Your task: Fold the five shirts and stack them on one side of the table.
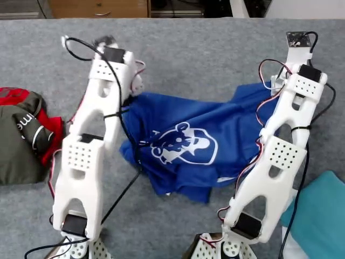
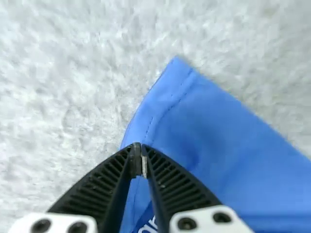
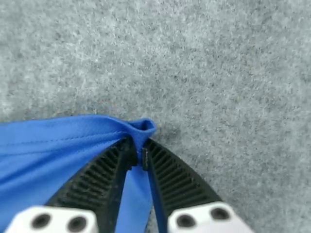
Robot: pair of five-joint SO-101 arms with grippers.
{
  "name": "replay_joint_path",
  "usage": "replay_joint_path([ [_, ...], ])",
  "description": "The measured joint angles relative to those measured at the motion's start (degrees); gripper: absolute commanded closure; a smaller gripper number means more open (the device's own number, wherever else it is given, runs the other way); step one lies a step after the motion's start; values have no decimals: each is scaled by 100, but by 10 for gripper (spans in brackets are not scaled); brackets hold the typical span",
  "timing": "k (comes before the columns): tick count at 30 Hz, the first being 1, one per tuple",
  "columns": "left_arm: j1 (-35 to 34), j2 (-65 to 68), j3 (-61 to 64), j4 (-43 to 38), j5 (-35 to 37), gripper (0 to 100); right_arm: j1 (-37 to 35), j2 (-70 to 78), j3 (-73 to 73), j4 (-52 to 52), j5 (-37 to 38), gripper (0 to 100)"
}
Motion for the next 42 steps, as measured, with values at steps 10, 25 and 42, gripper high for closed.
replay_joint_path([
  [10,193,695,-18,448,-105,981,0,0,0,0,0,994],
  [25,255,-123,1116,712,-1881,981,0,0,0,0,0,994],
  [42,-651,387,-422,-378,-141,913,0,0,0,0,0,994],
])
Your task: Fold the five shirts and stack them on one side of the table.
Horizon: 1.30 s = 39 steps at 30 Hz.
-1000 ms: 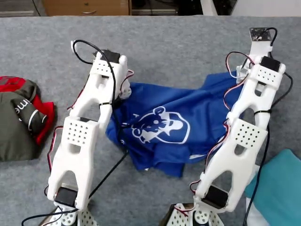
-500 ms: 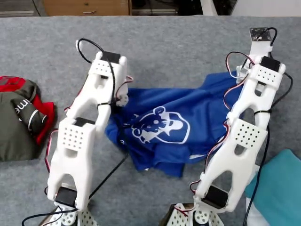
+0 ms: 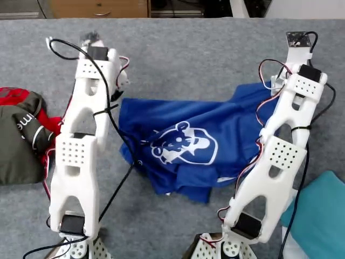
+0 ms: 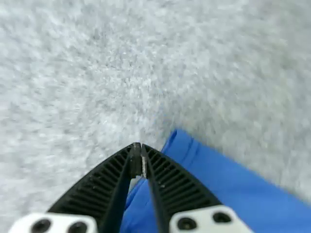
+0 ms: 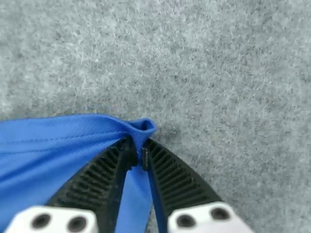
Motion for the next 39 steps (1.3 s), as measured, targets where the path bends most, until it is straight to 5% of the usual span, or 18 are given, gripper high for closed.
replay_joint_path([
  [9,18,281,-44,-176,1204,831,-9,0,0,0,0,994],
  [23,193,369,-2040,958,1697,833,-62,0,0,0,0,994],
  [39,290,1662,-2171,659,1723,866,-62,0,0,0,0,994],
])
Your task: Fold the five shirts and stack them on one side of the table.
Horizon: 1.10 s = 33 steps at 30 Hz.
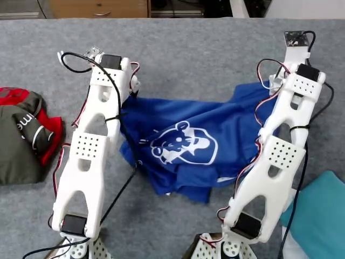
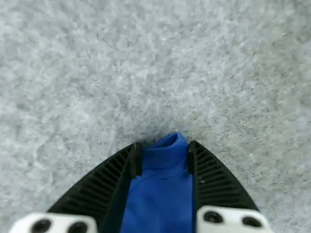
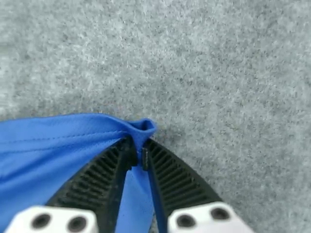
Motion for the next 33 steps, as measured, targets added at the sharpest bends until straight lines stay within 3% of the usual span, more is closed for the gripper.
replay_joint_path([
  [4,0,26,-35,-53,0,984,0,0,0,0,0,994],
  [12,9,53,-70,-123,0,981,0,0,0,0,0,994],
  [18,9,53,-132,26,0,800,0,0,0,0,0,994],
  [26,-158,9,-1407,431,0,801,0,0,0,0,0,994],
  [33,-149,-62,-1301,-105,0,801,0,0,0,0,0,994],
])
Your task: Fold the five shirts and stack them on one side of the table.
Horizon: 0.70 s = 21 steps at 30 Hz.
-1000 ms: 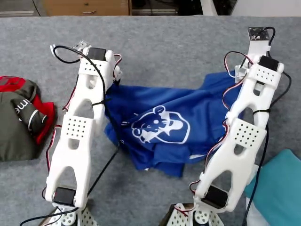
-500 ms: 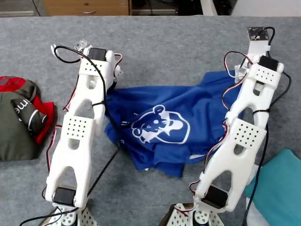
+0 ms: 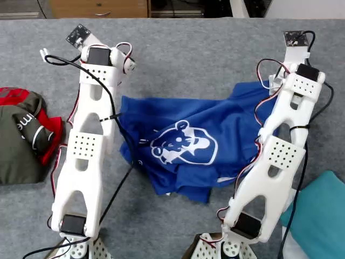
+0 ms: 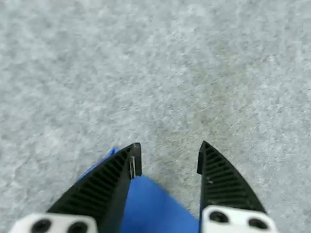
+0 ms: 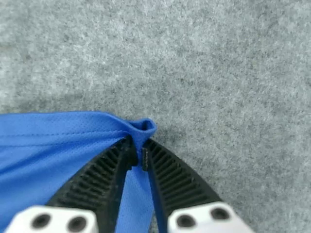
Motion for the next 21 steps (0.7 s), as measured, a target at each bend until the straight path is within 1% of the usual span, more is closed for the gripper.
replay_joint_path([
  [8,193,9,1363,26,0,802,0,0,0,0,0,994],
  [13,193,0,1424,484,0,802,0,0,0,0,0,994],
  [21,193,0,1433,519,9,806,0,0,0,0,9,994],
])
